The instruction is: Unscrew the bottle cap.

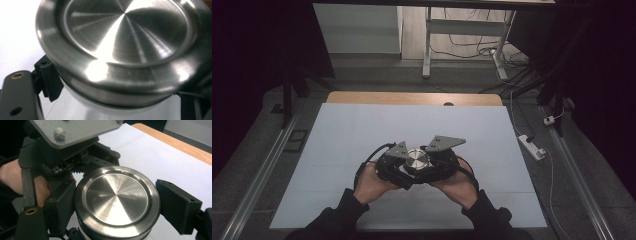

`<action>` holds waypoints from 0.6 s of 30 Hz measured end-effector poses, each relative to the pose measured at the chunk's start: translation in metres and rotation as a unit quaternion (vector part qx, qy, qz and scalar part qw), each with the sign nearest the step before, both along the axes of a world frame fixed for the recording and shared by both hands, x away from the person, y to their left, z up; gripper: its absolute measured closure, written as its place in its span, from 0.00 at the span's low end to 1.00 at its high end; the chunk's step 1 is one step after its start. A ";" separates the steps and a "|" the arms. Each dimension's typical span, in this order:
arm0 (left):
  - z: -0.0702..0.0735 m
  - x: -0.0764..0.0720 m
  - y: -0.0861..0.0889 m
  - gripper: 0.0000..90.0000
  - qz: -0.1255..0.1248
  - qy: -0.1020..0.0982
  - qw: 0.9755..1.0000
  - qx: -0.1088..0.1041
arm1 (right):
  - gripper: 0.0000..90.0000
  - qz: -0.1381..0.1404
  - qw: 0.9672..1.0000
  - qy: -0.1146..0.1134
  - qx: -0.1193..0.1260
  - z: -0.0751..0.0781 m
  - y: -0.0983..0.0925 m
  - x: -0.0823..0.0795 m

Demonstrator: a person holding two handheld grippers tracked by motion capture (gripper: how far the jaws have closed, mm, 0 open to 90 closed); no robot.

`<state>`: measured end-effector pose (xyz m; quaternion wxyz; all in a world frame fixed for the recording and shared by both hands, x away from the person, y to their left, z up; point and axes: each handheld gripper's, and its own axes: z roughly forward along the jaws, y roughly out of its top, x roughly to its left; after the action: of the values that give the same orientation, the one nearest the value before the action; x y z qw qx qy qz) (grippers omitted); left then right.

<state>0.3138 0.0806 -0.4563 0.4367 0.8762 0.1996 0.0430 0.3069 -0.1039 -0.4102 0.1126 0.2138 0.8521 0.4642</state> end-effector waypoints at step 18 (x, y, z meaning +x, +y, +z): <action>0.007 -0.006 -0.002 0.17 -0.098 0.003 0.995 -0.023 | 0.12 0.166 0.986 0.029 0.012 0.012 -0.027 0.011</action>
<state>0.3074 0.0791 -0.4495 0.4582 0.8813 0.1150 -0.0074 0.3181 -0.1307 -0.3979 0.0064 0.0843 0.8732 0.4799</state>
